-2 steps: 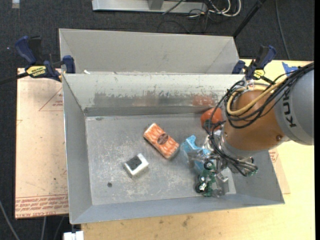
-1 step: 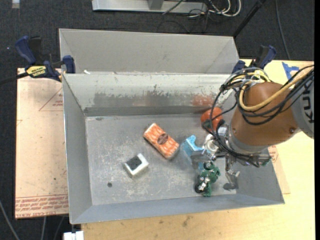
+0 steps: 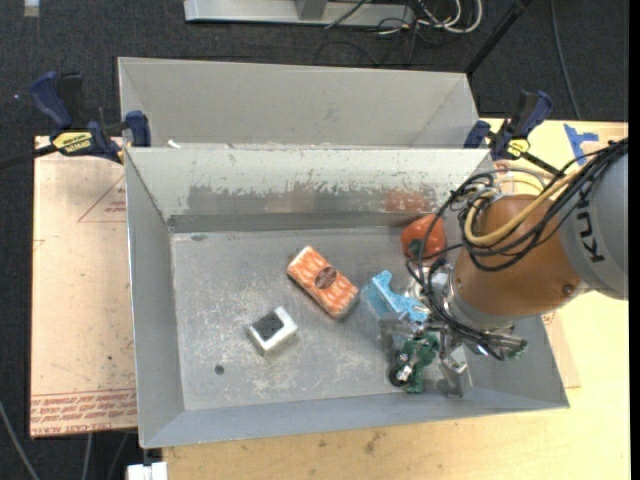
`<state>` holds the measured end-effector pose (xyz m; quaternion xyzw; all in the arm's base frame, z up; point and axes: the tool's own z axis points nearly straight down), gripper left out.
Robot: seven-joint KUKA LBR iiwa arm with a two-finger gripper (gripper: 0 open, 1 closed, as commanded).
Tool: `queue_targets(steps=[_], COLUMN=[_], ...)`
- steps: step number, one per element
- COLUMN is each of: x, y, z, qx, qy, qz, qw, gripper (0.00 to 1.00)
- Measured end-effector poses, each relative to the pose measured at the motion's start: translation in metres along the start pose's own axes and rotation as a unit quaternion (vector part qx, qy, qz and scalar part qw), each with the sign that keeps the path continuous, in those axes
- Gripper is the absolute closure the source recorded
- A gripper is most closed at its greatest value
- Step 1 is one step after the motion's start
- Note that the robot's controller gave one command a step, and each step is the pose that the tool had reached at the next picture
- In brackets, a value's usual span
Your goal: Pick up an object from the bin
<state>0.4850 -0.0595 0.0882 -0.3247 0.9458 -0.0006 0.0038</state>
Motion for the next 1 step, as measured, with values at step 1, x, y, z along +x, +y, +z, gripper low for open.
queue_targets(steps=[1], x=[0.0188], y=[-0.0183], z=[0.0168], qx=[-0.003], qy=[0.0015], qz=[-0.340], qw=[0.9406], gripper=[1.00])
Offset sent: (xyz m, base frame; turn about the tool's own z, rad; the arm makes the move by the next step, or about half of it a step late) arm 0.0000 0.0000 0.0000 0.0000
